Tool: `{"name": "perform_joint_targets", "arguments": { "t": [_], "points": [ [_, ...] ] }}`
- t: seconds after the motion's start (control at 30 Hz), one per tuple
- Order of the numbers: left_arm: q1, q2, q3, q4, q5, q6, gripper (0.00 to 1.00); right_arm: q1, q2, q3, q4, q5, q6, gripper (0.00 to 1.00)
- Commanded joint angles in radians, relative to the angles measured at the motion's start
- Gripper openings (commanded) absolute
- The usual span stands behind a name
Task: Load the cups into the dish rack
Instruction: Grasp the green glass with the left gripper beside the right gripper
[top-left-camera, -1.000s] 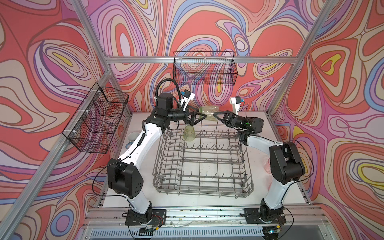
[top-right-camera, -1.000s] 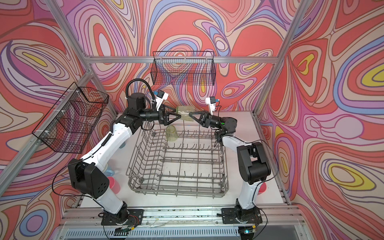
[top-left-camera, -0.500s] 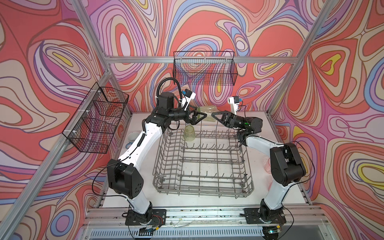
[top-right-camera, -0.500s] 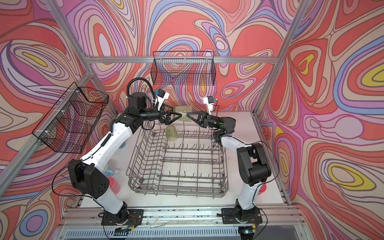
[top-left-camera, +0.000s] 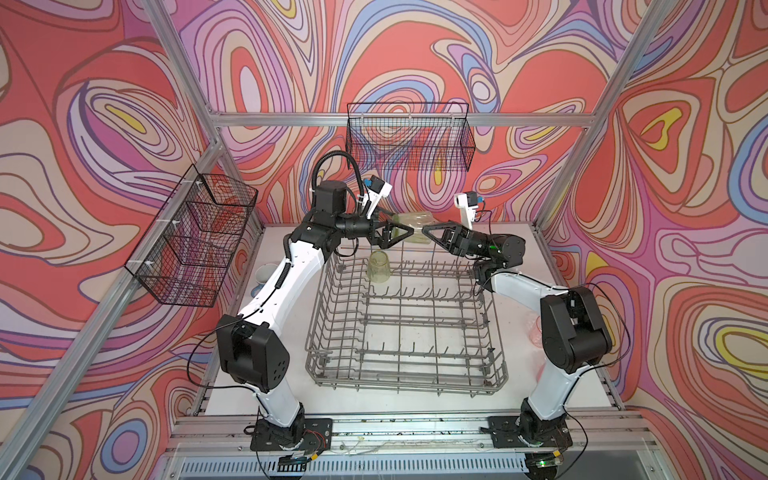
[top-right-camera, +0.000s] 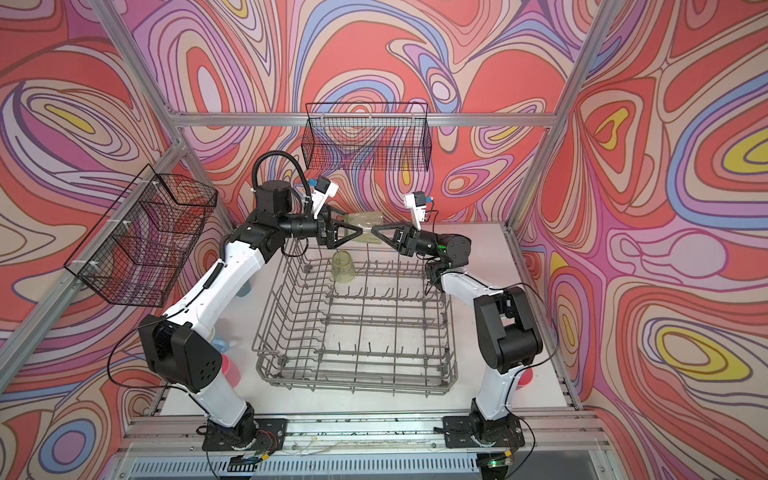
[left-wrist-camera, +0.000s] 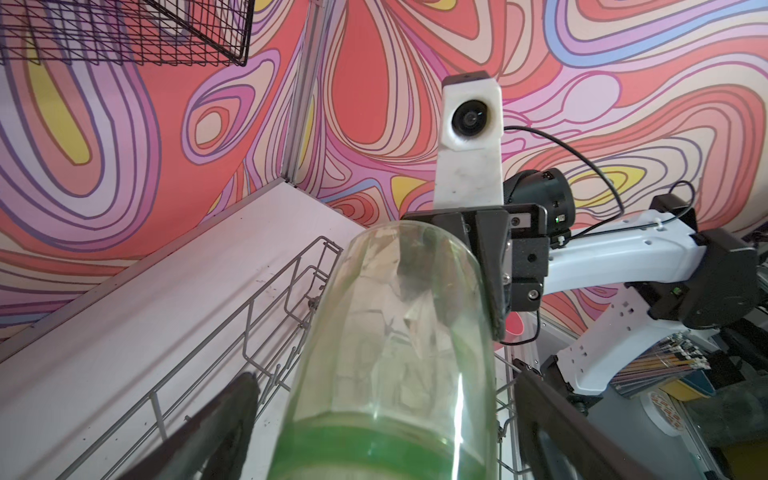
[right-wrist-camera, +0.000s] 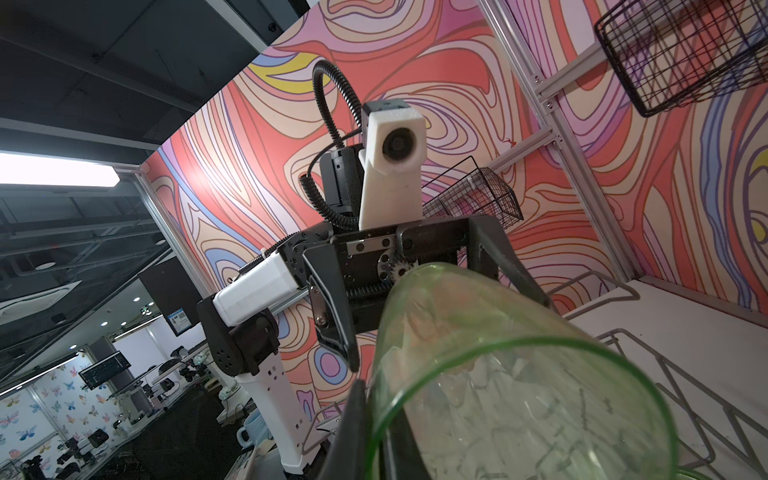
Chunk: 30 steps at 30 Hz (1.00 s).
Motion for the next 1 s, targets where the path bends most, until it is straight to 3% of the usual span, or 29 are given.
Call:
{"name": "perform_joint_targets", "arguments": {
  "t": [0.0,0.27,0.87,0.97],
  "points": [
    [0.005,0.015,0.032,-0.007,0.09,-0.016,0.98,0.011,-0.029,0.033,0.04,0.0,0.008,0.0],
    [0.005,0.031,0.044,0.02,0.137,-0.028,0.97,0.025,-0.029,0.049,0.04,-0.007,0.018,0.0],
    [0.004,0.03,0.01,0.108,0.099,-0.082,0.72,0.03,0.005,0.072,0.04,-0.009,0.032,0.0],
    [0.003,0.024,-0.001,0.115,0.065,-0.084,0.71,0.03,0.012,0.072,0.039,-0.007,0.027,0.07]
  ]
}}
